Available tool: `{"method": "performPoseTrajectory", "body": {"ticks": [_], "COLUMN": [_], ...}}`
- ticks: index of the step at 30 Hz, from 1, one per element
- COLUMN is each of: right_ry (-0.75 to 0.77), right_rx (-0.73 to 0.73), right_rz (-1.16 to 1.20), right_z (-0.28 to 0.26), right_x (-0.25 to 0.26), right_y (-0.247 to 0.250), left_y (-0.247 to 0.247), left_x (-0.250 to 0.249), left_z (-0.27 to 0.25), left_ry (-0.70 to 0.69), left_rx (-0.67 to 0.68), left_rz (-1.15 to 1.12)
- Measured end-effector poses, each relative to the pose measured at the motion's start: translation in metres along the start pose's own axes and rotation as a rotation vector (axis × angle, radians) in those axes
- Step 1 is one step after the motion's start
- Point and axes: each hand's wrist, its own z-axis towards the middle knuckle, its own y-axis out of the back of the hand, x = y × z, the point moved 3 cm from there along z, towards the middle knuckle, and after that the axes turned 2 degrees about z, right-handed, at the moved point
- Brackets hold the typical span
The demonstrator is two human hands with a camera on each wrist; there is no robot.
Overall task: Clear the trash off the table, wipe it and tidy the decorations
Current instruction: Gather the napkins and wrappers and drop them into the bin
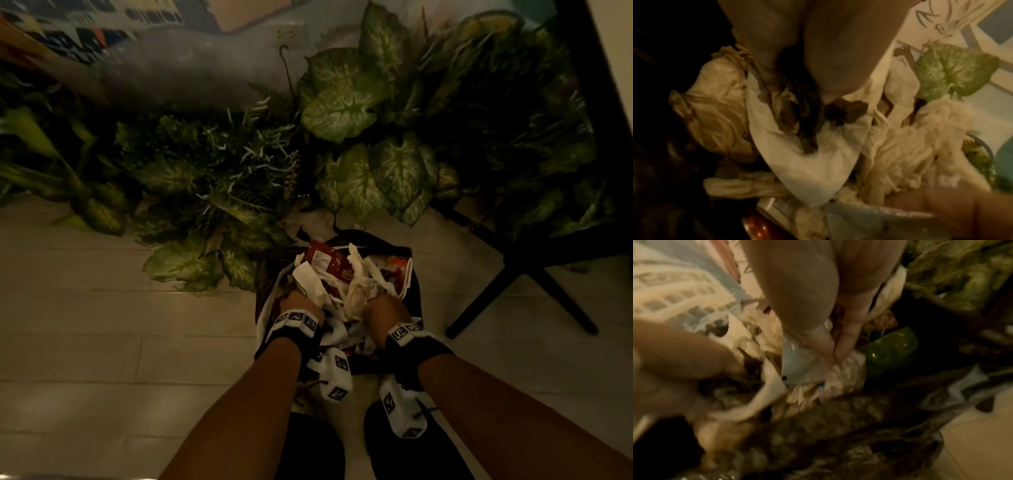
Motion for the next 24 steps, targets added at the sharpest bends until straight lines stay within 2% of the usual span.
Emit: {"method": "performPoseTrajectory", "body": {"ticks": [3,5,7,10,11,18,21,24], "right_ry": [0.040,0.062,0.035,-0.004,-0.006,0.037,0.108,0.216], "right_rx": [0.077,0.107,0.096,0.076,0.070,-0.036,-0.028,-0.007], "right_rz": [0.119,0.227,0.317,0.392,0.418,0.561,0.579,0.565], "right_z": [-0.013,-0.030,-0.049,-0.081,-0.093,-0.179,-0.219,-0.262], "right_x": [-0.005,-0.006,-0.008,-0.007,-0.004,0.009,0.016,0.007], "right_y": [0.008,0.016,0.025,0.041,0.047,0.089,0.113,0.141], "left_y": [-0.002,-0.021,-0.024,0.041,0.050,0.090,0.113,0.120], "left_x": [0.011,0.035,0.043,0.006,0.002,-0.007,-0.021,-0.041], "left_z": [0.011,0.042,0.039,-0.060,-0.076,-0.137,-0.167,-0.197], "left_ry": [0.088,0.143,0.160,0.138,0.128,0.025,-0.074,-0.158], "left_rx": [0.088,0.074,0.068,0.076,0.088,0.078,0.010,0.040], "left_rz": [-0.180,-0.362,-0.513,-0.593,-0.572,-0.514,-0.455,-0.454]}}
